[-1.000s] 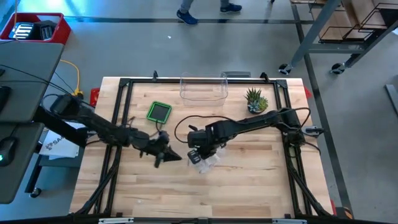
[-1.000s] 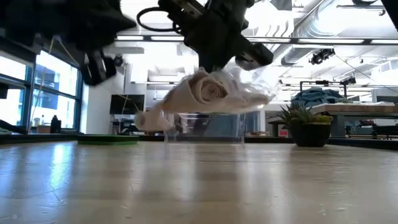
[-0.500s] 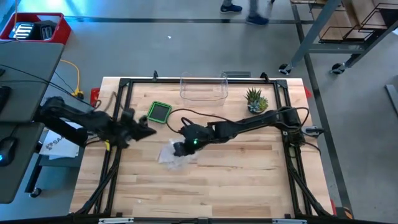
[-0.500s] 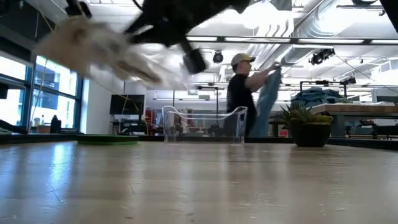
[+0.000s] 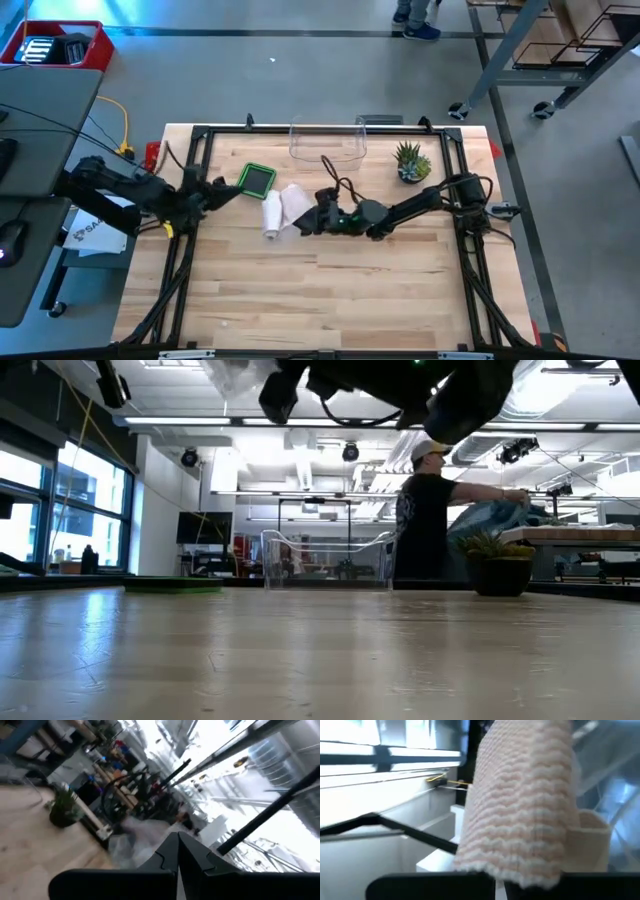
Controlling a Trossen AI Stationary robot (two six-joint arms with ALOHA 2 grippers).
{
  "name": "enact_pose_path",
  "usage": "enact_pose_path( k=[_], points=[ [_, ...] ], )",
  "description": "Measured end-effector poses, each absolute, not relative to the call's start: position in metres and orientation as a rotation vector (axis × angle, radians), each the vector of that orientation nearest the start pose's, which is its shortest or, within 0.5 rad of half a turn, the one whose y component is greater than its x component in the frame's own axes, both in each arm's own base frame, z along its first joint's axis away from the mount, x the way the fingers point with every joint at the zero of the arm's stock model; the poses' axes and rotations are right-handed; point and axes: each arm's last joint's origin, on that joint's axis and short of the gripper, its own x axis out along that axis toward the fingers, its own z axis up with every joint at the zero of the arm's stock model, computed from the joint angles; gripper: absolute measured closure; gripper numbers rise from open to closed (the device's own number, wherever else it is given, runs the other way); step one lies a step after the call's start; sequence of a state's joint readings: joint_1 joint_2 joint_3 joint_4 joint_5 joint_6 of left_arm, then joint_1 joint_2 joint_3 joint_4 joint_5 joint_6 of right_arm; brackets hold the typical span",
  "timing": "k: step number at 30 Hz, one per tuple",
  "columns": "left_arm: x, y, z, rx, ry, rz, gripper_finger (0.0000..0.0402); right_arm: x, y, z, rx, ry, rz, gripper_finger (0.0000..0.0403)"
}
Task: Roll bandage
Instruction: Put the rolled bandage into the transparent zip bag
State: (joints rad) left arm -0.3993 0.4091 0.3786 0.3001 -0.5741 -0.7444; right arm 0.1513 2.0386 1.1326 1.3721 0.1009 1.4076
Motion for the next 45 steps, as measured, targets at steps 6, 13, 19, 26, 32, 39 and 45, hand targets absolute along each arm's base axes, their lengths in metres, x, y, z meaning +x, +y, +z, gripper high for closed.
enact_pose_path(
  k=[6, 13, 19, 26, 32, 39, 45],
  points=[
    [0.133, -0.039, 0.285, -0.808, -0.233, 0.11, 0.0401, 0.415, 0.057, 0.235, 1.397, -0.399, 0.488, 0.0403],
    [0.162, -0.05, 0.33, -0.47, -0.07, 0.139, 0.0398, 0.409, 0.059, 0.243, 1.405, -0.356, 0.674, 0.0403],
    [0.169, -0.054, 0.351, -0.592, 0.003, 0.134, 0.0341, 0.405, 0.056, 0.254, 1.312, -0.307, 0.755, 0.0403],
    [0.17, -0.065, 0.354, -0.931, -0.018, 0.029, 0.0238, 0.404, 0.034, 0.271, 1.17, -0.264, 0.695, 0.0403],
    [0.179, -0.069, 0.345, -1.1, 0.012, 0.092, 0.0194, 0.405, 0.025, 0.273, 1.089, -0.178, 0.638, 0.0403],
    [0.185, -0.076, 0.34, -1.21, 0.055, 0.064, 0.0194, 0.405, 0.022, 0.273, 1.09, -0.149, 0.666, 0.0403],
    [0.183, -0.085, 0.346, -1.257, 0.013, -0.001, 0.0195, 0.406, 0.02, 0.271, 1.097, -0.111, 0.657, 0.0403]
  ],
)
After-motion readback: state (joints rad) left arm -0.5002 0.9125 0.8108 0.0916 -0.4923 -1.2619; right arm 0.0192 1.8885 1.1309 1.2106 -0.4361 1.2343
